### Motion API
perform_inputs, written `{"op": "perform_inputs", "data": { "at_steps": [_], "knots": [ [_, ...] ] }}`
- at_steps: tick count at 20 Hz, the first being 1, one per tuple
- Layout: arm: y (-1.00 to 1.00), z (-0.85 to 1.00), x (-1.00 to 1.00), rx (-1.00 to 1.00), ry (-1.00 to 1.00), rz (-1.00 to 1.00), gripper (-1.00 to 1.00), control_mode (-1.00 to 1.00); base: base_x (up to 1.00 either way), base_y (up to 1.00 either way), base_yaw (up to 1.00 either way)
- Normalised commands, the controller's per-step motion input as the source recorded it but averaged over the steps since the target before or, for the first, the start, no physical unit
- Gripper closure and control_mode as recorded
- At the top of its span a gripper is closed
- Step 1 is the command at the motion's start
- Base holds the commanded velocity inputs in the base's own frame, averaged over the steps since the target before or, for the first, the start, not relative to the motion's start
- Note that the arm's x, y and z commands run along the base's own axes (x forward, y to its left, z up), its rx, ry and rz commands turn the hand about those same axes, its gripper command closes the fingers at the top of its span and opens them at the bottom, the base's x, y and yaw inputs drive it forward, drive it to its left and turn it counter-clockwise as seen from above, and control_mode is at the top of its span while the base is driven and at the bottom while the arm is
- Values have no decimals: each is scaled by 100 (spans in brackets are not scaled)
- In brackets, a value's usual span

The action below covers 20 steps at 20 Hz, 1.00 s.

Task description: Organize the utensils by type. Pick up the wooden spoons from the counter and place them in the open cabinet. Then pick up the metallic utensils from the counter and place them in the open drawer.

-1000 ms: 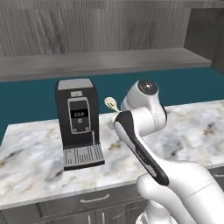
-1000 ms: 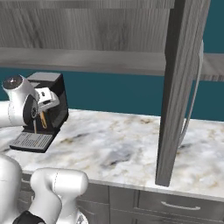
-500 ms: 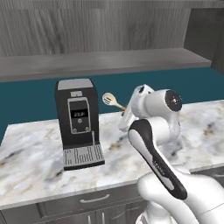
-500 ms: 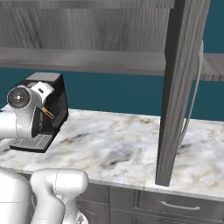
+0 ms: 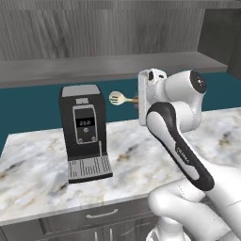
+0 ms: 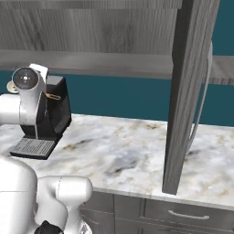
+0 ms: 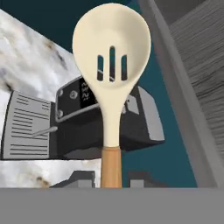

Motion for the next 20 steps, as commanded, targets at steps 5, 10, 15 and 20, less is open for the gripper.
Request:
{"op": "perform_inputs", "data": {
  "at_steps": [5, 10, 15, 20],
  "knots": [
    [0, 69, 24, -41, 0, -4, 100, -100, 0, 0, 0],
    [1, 54, 48, -29, -6, -11, 100, -100, 0, 0, 0],
    [0, 35, 52, -16, -19, -4, 100, -100, 0, 0, 0],
    [0, 28, 73, -7, -3, -3, 100, -100, 0, 0, 0]
  ]
}}
